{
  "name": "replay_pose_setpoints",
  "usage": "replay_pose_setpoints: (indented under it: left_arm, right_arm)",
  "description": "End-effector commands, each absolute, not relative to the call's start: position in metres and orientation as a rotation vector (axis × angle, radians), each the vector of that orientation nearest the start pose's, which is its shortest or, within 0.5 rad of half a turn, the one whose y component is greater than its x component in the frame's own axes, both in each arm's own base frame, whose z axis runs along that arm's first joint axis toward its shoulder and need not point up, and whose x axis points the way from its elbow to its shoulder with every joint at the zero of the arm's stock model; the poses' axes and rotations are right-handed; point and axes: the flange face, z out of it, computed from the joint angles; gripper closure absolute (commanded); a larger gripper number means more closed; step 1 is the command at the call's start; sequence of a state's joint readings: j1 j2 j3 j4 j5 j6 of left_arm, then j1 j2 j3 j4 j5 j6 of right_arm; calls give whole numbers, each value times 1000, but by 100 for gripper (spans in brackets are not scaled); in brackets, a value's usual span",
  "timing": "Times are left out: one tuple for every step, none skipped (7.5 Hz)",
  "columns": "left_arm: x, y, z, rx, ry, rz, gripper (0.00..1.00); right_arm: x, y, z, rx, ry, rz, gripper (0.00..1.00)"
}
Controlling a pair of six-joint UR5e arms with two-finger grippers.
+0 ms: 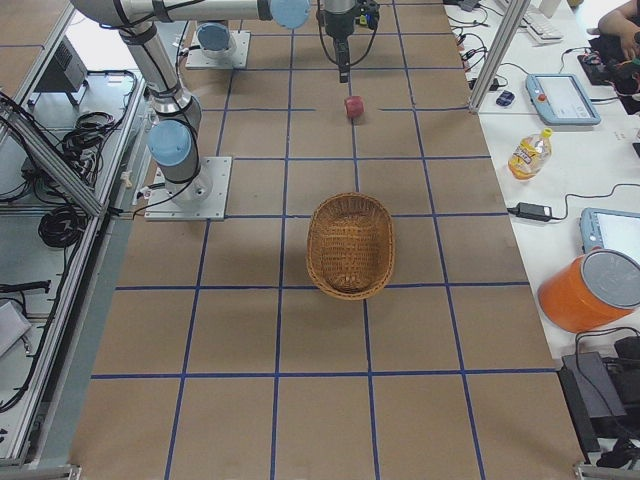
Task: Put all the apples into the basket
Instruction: 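Lower the left gripper onto the dark purple apple and grasp it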
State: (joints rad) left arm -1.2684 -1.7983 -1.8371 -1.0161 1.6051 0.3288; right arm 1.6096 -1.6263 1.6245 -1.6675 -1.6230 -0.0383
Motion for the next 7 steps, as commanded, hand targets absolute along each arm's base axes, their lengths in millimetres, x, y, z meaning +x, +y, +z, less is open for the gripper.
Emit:
replay_pose_setpoints:
  left_arm:
    - [183, -507, 267, 58, 3081, 90, 0]
    - [220, -487, 246, 90, 3116, 153, 0]
    - [227, -479, 231, 59, 3174, 152, 0]
    - [225, -477, 225, 56, 3188, 162, 0]
    - [223, -471, 213, 52, 3206, 192, 0]
    - [222, -470, 207, 50, 3214, 206, 0]
    - [222, -469, 200, 48, 3221, 224, 0]
  right_arm:
    - [147, -472, 498, -121, 3187, -157, 0]
    - [147, -472, 499, -121, 3187, -159, 0]
    - [146, -472, 498, -118, 3188, -157, 0]
    - [147, -472, 498, -121, 3187, -157, 0]
    - [147, -472, 498, -121, 3187, -157, 0]
    - [147, -472, 498, -121, 3187, -157, 0]
    - [146, -472, 498, -118, 3188, -157, 0]
